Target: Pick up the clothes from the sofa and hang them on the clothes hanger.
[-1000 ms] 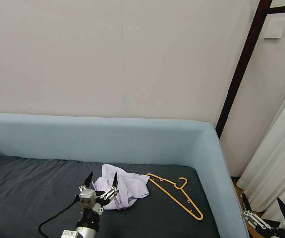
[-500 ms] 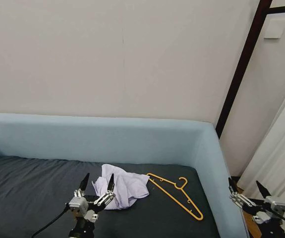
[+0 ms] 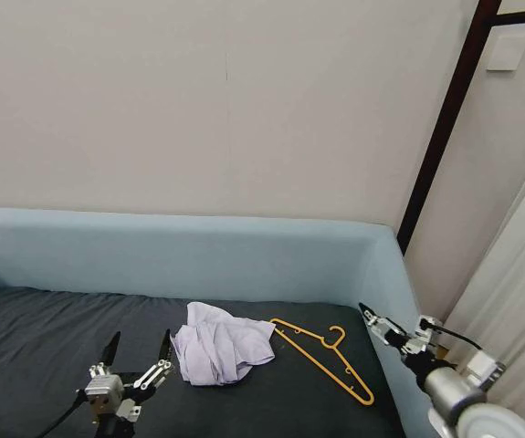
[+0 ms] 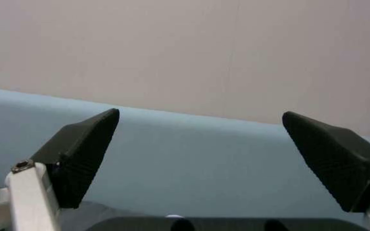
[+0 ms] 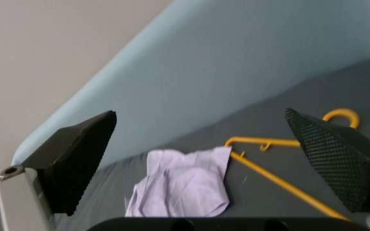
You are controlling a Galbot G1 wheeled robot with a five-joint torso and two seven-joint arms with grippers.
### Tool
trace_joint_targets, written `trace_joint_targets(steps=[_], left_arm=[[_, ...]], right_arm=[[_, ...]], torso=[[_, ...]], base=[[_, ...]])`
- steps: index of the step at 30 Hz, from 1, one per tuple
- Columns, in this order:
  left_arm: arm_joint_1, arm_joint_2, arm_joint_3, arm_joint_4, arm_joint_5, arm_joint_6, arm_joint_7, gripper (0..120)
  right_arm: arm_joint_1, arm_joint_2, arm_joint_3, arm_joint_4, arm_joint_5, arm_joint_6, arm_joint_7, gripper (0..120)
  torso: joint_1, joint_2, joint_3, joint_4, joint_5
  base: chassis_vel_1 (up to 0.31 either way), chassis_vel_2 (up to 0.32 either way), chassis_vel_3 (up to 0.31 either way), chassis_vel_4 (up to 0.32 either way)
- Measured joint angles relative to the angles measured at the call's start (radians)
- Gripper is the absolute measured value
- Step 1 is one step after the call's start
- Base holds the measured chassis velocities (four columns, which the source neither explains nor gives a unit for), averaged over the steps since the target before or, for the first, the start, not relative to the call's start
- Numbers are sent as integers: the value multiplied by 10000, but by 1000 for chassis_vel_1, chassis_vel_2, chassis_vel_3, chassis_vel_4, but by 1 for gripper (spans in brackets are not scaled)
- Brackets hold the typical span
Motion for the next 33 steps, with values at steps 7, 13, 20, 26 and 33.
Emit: trace_joint_targets(steps=[7,13,20,26,33], left_arm=[[408,-162,-509,-88,313,-160,60,100],[593,-159,-942,228,72,-502,325,100],[574,-516,-1126,202,-113,-929,682,100],[656,-834,-1454,-108,-68,-936,658,100],[848,-843,-1879,-359,-74,-1154,639,100]], right_arm=[[1923,1036,-1922,-2628,-1287,-255,-238,100],[2961,1952,-2690,-4436,-2008,-160,-691,100],[4148,2813,-3028,-6185,-2101,-523,-755,100],[5180,4033,-2976,-8085,-2361,-854,-773,100],[5711,5031,-2713,-10027,-3592,-1129,-958,100]], torso=[[1,-1,1,1,6],[0,-1,1,0,3],[0,-1,0,-1,0],[1,-1,-1,0,0],[1,-1,0,0,3]], base=[[0,0,0,0],[0,0,0,0],[0,0,0,0],[0,0,0,0],[0,0,0,0]])
